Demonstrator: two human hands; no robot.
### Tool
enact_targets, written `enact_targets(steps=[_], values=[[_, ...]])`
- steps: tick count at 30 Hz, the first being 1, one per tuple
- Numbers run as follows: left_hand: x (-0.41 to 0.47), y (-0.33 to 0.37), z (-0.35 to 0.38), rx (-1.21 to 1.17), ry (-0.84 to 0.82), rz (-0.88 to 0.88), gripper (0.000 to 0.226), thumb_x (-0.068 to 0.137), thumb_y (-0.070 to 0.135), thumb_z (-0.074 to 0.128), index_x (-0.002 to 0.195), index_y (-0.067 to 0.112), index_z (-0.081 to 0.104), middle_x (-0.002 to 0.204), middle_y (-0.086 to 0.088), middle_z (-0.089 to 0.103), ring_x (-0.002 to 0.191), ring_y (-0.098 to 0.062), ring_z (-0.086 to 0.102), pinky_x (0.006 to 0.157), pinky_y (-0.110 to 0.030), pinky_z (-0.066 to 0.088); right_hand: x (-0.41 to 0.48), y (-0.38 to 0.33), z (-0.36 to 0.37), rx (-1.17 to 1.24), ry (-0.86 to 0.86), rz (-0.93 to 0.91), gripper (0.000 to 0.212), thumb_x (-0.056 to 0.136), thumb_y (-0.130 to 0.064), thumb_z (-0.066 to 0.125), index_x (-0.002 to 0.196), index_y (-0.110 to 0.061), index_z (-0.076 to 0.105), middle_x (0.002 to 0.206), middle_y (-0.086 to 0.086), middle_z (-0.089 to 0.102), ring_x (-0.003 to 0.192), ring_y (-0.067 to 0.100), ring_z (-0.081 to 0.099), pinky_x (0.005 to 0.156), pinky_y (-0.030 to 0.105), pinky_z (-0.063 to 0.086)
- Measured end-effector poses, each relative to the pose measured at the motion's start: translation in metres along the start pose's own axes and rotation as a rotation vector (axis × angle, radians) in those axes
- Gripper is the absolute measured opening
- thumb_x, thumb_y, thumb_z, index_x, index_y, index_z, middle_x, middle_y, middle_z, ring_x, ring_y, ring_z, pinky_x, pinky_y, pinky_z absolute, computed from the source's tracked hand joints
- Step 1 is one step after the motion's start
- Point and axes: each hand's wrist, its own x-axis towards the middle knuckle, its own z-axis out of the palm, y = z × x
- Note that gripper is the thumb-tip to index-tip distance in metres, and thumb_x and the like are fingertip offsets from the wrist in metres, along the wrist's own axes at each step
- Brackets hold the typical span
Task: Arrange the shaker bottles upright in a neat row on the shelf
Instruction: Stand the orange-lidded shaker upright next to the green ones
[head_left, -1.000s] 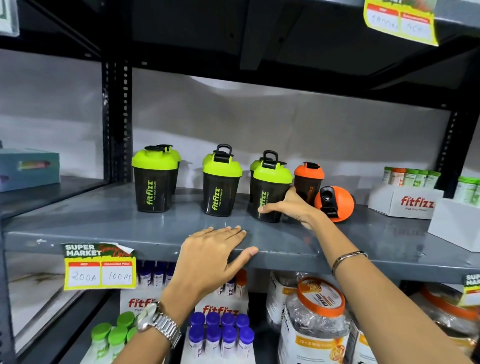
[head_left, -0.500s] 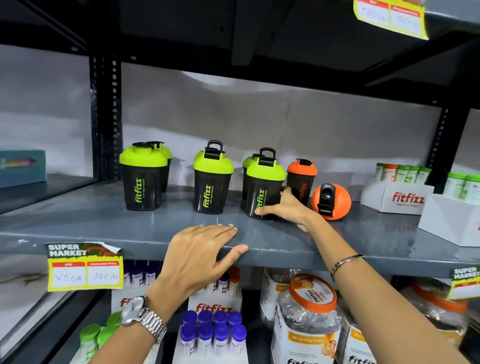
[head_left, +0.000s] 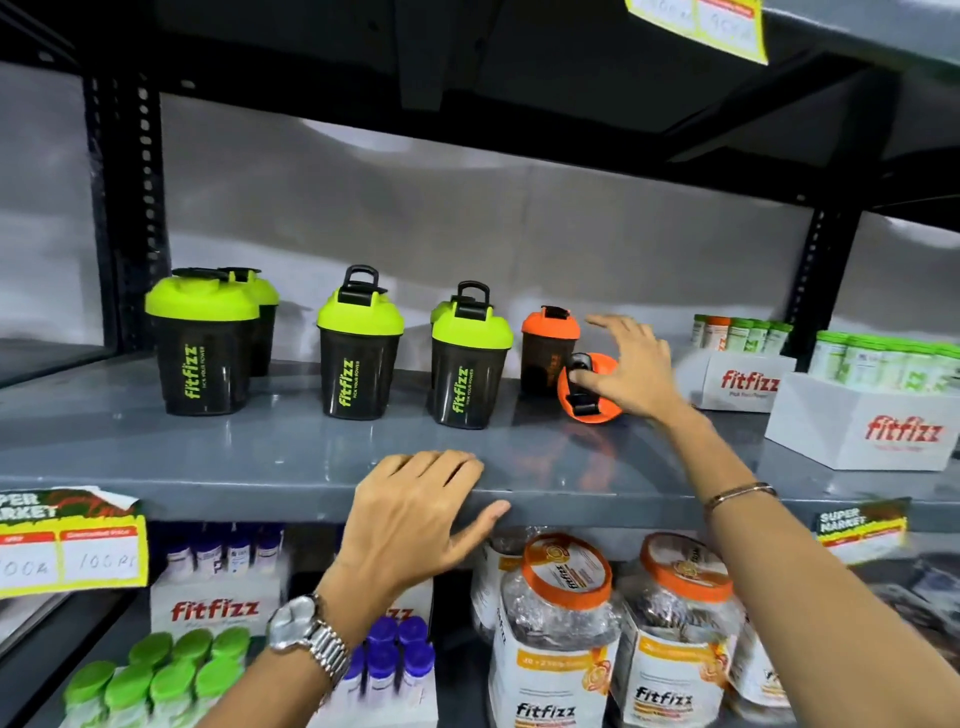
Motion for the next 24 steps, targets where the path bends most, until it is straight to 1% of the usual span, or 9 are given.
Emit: enact_targets(steps=[3,5,7,9,12,16,18,21,24], values=[[-0.001,0.000,0.000,0.010,0.028,0.004,0.041,0.087,0.052,0.045,0.090,0.019,0.069,0.088,0.005,0.072,0.076,-0.015,0.067,0.063,-0.029,0.044,0.005,0.030,-0.006,0.031,-0.272,0.110,0.091,0.065,-0.035,0.081,0.143,-0.024,0.035,0.150,0.005,0.037,0.138,0.029,0.030,0.110,0.044,0.022],[-0.002,0.000,0.001,0.005,0.033,-0.002,0.040,0.086,0.052,0.046,0.090,0.019,0.069,0.090,0.006,0.072,0.078,-0.014,0.067,0.066,-0.027,0.042,0.006,0.041,-0.005,0.051,-0.430,0.115,0.102,0.059,-0.032,0.085,0.144,-0.022,0.031,0.150,0.007,0.036,0.137,0.030,0.032,0.113,0.046,0.026],[-0.002,0.001,0.001,0.004,0.037,-0.006,0.040,0.086,0.052,0.047,0.090,0.020,0.070,0.091,0.007,0.073,0.079,-0.013,0.067,0.067,-0.026,0.040,0.006,0.044,-0.004,0.066,-0.508,0.092,0.108,0.049,-0.030,0.083,0.143,-0.021,0.032,0.146,0.008,0.041,0.132,0.031,0.038,0.109,0.047,0.033],[-0.002,0.000,0.001,-0.001,0.040,-0.006,0.040,0.085,0.052,0.048,0.090,0.020,0.070,0.091,0.007,0.073,0.079,-0.012,0.067,0.068,-0.025,0.040,0.006,0.046,-0.002,0.024,-0.495,0.056,0.108,0.045,-0.028,0.074,0.144,-0.023,0.031,0.144,0.008,0.044,0.130,0.031,0.040,0.106,0.045,0.036],[-0.003,0.001,0.002,-0.005,0.044,-0.008,0.039,0.085,0.053,0.048,0.090,0.020,0.070,0.091,0.008,0.073,0.080,-0.011,0.067,0.068,-0.025,0.040,0.006,0.051,0.004,-0.098,-0.451,-0.011,0.104,0.053,-0.023,0.077,0.145,-0.025,0.029,0.144,0.006,0.044,0.128,0.032,0.039,0.104,0.043,0.036],[-0.003,0.001,0.001,-0.015,0.030,-0.020,0.040,0.085,0.054,0.047,0.090,0.021,0.070,0.091,0.009,0.073,0.081,-0.010,0.067,0.069,-0.024,0.043,0.003,0.049,0.006,-0.126,-0.352,-0.029,0.097,0.050,-0.036,0.080,0.136,-0.027,0.037,0.135,0.004,0.051,0.115,0.032,0.043,0.091,0.040,0.040],[-0.002,0.001,0.001,-0.023,0.014,-0.027,0.040,0.085,0.054,0.047,0.091,0.022,0.070,0.092,0.010,0.073,0.082,-0.009,0.067,0.069,-0.023,0.044,0.001,0.041,0.006,-0.142,-0.246,-0.015,0.095,0.048,-0.044,0.081,0.132,-0.025,0.040,0.131,0.006,0.053,0.114,0.032,0.045,0.092,0.040,0.040],[-0.002,0.001,-0.001,-0.035,-0.003,-0.037,0.041,0.085,0.055,0.047,0.092,0.022,0.070,0.093,0.010,0.073,0.083,-0.009,0.068,0.068,-0.024,0.046,0.001,0.024,0.004,0.045,-0.114,0.111,0.094,0.049,-0.051,0.080,0.128,-0.020,0.041,0.128,0.008,0.052,0.116,0.031,0.048,0.093,0.042,0.043],[-0.002,0.001,-0.001,-0.043,0.005,-0.033,0.040,0.084,0.054,0.049,0.092,0.022,0.071,0.092,0.010,0.073,0.083,-0.008,0.068,0.068,-0.024,0.048,0.005,0.006,-0.001,0.394,-0.128,0.287,0.096,0.047,-0.055,0.076,0.127,-0.016,0.040,0.123,0.005,0.052,0.109,0.025,0.054,0.087,0.037,0.045]])
